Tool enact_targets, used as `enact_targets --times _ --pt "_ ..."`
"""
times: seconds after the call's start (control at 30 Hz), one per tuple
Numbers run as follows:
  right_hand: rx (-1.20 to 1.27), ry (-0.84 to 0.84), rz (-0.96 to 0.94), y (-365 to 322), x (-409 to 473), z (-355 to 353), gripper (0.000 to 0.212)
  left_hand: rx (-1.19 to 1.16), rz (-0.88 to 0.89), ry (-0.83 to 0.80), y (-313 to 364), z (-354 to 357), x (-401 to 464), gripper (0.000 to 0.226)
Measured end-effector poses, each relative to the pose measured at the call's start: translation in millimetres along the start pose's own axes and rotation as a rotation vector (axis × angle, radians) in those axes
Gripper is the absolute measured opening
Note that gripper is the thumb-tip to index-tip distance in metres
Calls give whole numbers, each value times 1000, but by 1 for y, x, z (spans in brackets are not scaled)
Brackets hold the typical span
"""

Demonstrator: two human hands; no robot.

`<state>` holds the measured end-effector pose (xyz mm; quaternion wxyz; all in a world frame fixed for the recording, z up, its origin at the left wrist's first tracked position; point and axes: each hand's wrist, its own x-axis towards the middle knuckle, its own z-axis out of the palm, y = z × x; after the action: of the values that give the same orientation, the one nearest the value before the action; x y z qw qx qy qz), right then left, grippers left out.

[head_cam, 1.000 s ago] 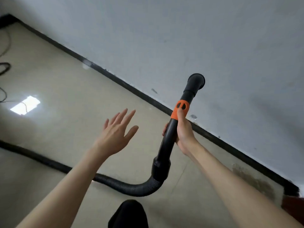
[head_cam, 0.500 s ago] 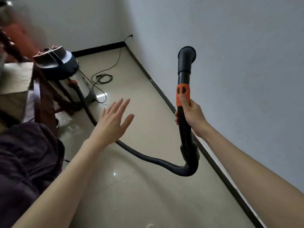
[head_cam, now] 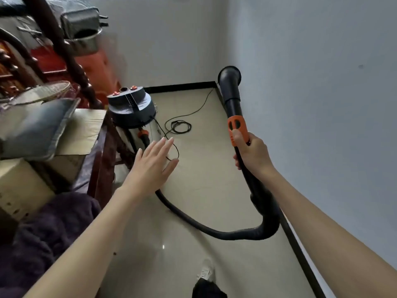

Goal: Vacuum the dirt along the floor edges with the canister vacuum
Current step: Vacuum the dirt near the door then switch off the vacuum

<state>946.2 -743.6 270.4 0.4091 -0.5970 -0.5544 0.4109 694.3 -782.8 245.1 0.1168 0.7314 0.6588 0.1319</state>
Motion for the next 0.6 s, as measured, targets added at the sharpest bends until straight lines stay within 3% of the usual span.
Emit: enact_targets --times 0.3,0.6 --pt "-174 -78 -66 -46 190 66 41 12 -70 -40 -72 -28 158 61" --pt "-492 -98 -181 -101 383 180 42 50 -119 -50 -218 -47 330 62"
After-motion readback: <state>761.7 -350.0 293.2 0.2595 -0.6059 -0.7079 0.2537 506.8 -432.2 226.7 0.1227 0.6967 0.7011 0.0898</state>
